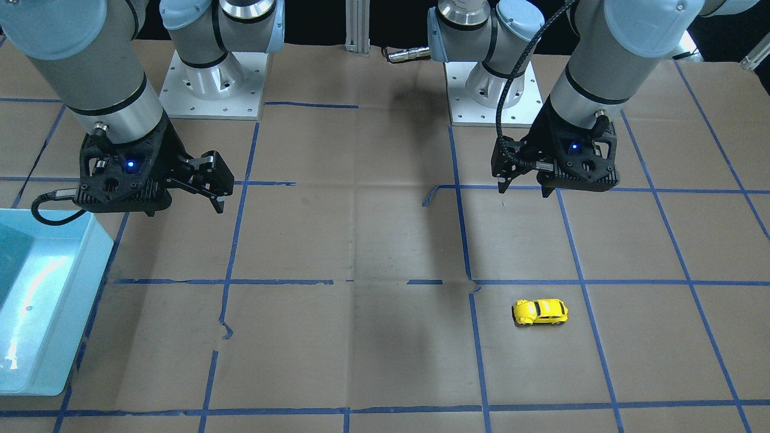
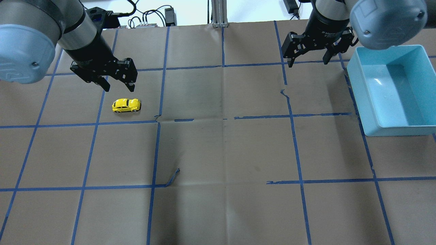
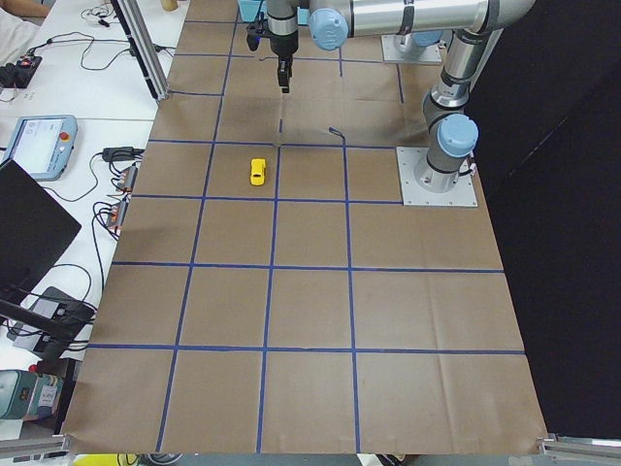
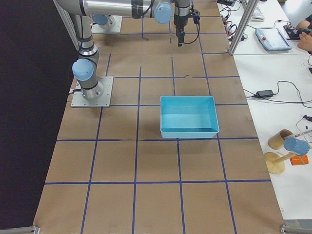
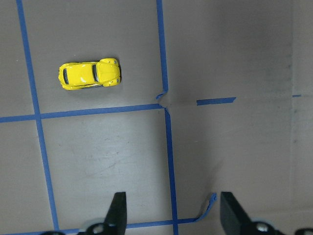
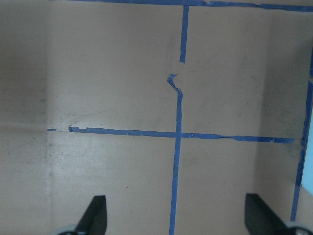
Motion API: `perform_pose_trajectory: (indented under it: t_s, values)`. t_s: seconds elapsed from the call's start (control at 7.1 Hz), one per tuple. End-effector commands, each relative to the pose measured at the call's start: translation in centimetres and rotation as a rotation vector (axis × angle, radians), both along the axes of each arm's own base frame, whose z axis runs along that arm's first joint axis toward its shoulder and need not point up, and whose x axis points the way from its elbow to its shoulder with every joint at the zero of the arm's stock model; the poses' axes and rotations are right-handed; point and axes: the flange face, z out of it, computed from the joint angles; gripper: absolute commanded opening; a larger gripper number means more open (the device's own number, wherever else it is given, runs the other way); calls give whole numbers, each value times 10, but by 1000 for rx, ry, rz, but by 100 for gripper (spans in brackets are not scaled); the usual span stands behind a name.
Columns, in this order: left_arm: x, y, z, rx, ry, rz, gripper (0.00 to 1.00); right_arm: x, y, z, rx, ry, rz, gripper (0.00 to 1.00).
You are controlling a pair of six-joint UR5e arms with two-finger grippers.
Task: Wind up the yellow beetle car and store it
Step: 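Lower the left gripper down over the yellow beetle car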
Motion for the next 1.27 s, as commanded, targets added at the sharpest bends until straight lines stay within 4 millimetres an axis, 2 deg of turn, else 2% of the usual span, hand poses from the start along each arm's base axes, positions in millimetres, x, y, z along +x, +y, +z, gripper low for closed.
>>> perform_pose_trajectory:
  t_s: [0.0,0.14,0.28,0.56,0.7,0.85,1.13]
  values:
    - [1,-1,-2,5,-1,-15,73,0,0,0,-1,0,0,98]
    - [3,2,-12,24,-23,-101,74,0,0,0,-1,-1,0,98]
    - [5,0,-5,12,-42,-279,75,0,0,0,-1,0,0,98]
    - [9,-2,-6,21,-50,-702,76,0,0,0,1,0,0,98]
    - [14,-2,-9,25,-44,-870,78,0,0,0,-1,-1,-1,98]
    - [22,-10,-10,3,-56,-957,78,0,0,0,1,-1,-1,98]
    - [55,-39,-52,15,-43,-1132,77,0,0,0,-1,-1,-1,98]
